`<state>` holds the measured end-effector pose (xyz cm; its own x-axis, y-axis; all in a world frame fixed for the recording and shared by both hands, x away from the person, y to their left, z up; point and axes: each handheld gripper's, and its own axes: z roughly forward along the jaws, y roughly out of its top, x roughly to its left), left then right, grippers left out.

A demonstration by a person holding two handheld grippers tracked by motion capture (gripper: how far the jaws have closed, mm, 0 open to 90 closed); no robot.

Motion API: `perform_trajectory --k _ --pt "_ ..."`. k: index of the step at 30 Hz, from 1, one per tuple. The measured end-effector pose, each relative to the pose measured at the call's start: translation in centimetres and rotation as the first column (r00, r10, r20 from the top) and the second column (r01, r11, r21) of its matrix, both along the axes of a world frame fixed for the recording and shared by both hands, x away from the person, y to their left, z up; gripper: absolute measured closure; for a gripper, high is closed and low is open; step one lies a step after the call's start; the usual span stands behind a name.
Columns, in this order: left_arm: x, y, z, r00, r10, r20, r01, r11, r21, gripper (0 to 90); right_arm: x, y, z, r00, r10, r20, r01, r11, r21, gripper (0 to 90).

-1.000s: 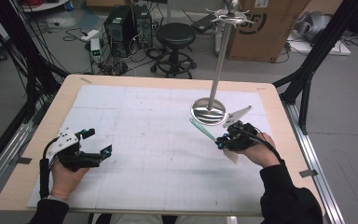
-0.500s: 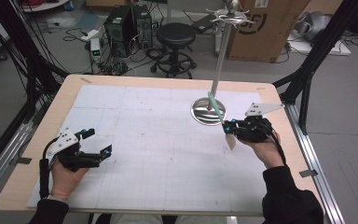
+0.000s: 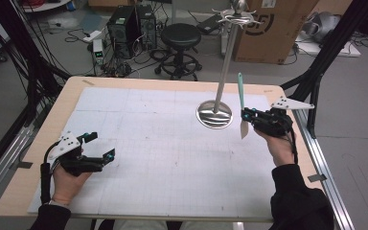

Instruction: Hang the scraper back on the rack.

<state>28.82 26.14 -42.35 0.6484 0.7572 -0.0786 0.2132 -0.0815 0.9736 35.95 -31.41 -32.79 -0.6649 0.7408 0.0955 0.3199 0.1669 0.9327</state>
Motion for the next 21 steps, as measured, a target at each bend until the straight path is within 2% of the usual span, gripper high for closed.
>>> perform_trajectory --k 8,14,21 --pt "-0.1 0.0 0.0 1.0000 0.003 0.004 -0.003 1.0000 -0.003 2.8 1.5 -1.1 1.1 0.9978 -0.065 0.006 0.065 0.9979 0.005 80.4" --pt "-0.1 0.0 0.0 1.0000 0.002 0.001 -0.002 1.0000 -0.002 2.8 2.2 -1.5 2.2 0.9972 -0.072 0.019 0.072 0.9970 0.029 80.3" --pt "-0.2 0.0 0.0 1.0000 0.001 -0.002 -0.001 1.0000 0.002 2.8 2.9 -2.0 4.4 0.9951 -0.083 0.054 0.081 0.9956 0.047 80.3"
